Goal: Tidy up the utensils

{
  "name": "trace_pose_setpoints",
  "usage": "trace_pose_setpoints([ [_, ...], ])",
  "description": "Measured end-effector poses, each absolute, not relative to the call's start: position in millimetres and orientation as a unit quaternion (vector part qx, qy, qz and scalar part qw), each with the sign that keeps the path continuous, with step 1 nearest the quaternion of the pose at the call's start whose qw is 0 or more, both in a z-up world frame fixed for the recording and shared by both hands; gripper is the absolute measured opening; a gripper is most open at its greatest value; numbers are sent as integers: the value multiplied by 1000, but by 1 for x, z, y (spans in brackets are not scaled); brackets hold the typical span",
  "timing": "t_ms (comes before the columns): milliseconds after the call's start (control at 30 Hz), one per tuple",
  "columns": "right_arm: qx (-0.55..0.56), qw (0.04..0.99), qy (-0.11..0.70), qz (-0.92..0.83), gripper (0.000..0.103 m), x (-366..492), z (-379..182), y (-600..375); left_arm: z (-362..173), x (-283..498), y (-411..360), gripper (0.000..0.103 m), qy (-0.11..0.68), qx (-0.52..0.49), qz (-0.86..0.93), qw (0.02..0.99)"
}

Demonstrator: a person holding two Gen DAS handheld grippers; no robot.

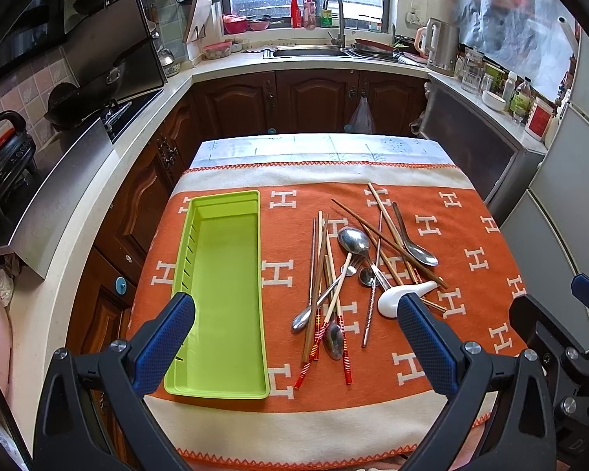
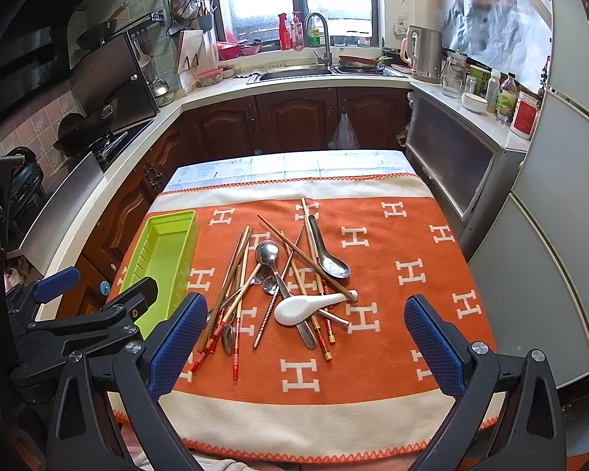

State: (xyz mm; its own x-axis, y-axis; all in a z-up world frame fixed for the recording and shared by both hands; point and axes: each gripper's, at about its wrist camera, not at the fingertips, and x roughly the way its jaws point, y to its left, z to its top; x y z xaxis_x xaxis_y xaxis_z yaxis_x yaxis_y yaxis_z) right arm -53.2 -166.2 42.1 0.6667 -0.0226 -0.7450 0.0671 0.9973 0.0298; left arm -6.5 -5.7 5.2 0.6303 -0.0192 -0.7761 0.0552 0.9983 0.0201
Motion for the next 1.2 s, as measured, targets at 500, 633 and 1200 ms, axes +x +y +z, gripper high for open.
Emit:
trace_pose_setpoints([
  [500, 31, 913, 405, -26, 102, -56, 41, -173, 5, -5, -8, 102, 428, 18, -33, 903],
  [633, 31, 913, 406, -25, 102, -56, 41, -174, 2, -3, -7, 102, 433, 12, -42, 900],
  [1200, 70, 886, 458, 11, 85, -4, 19, -202, -13, 45, -13, 102, 463, 27, -74, 883],
])
